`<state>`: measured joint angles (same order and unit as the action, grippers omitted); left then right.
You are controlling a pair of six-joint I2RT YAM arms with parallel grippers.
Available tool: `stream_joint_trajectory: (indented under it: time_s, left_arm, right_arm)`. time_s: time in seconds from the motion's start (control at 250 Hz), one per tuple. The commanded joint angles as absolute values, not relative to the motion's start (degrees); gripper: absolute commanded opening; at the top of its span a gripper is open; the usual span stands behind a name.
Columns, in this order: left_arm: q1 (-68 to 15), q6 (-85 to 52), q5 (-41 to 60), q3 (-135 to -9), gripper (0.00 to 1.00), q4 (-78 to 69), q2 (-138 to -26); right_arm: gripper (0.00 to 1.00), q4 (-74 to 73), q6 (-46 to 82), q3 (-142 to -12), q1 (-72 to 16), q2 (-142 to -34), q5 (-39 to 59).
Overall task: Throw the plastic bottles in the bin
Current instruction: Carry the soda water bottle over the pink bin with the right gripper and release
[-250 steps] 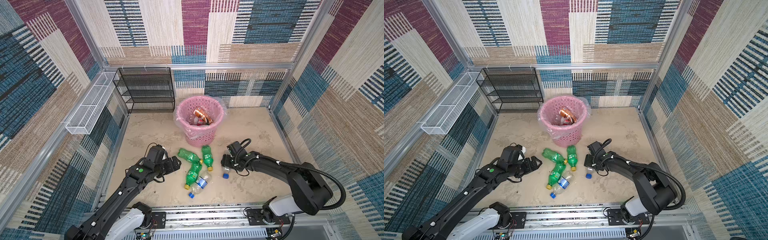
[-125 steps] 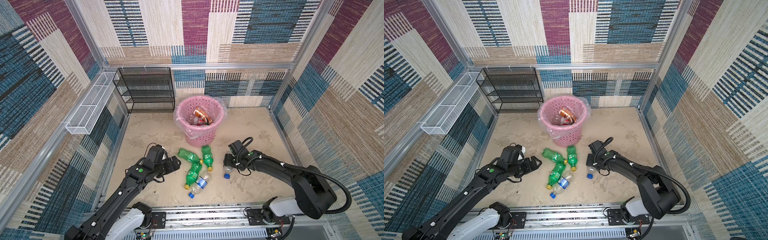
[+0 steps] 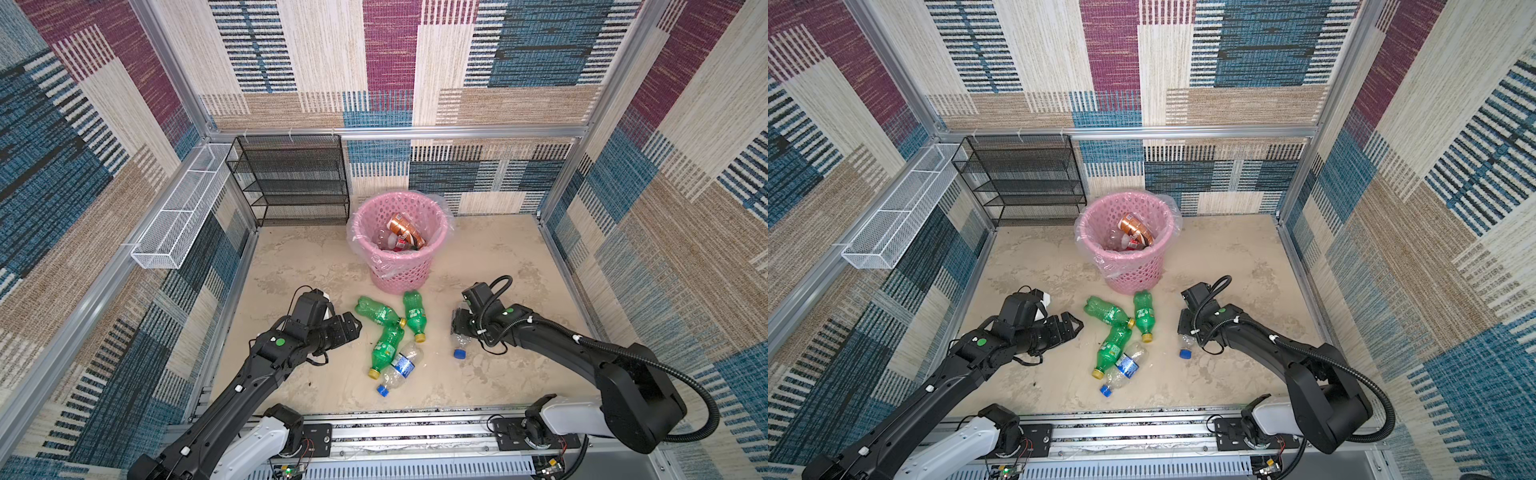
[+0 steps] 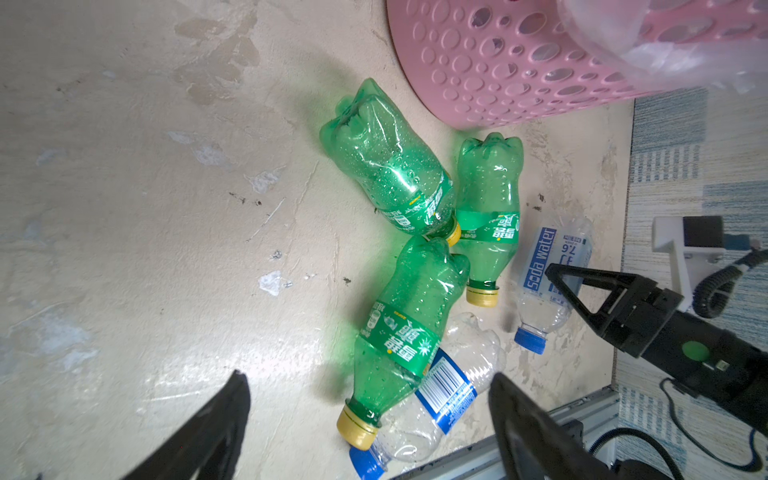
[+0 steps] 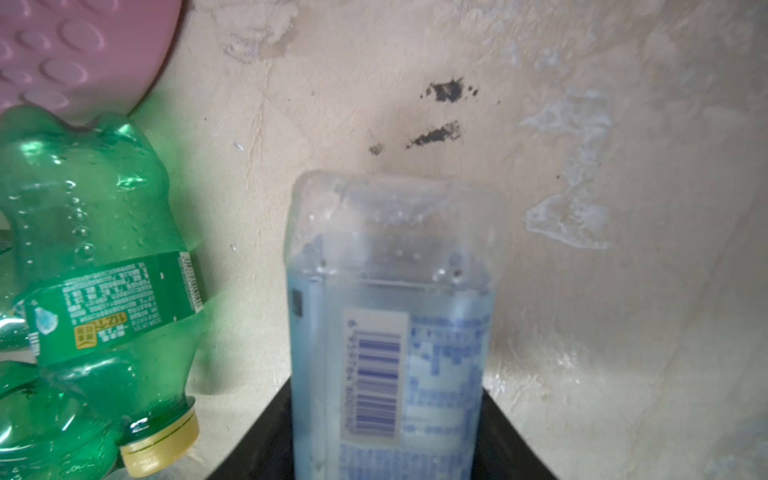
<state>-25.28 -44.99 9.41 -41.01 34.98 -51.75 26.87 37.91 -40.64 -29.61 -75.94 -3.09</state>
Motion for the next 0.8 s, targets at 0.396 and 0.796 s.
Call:
stream_joint_trajectory:
  time_s: [0.396, 0.796]
  left_arm:
    - [-25.3, -45.8, 10.6, -41.5, 0.91, 34.1, -53.2]
    - [-25.1, -46.1, 10.7, -47.6, 0.91, 32.8, -56.7]
  right_arm:
    - [0.54, 23.6, 39.1, -34.3, -29.6, -64.5, 3.0]
    - [0.57, 32.6, 26.0, -92.4, -27.1, -77.3, 4.9]
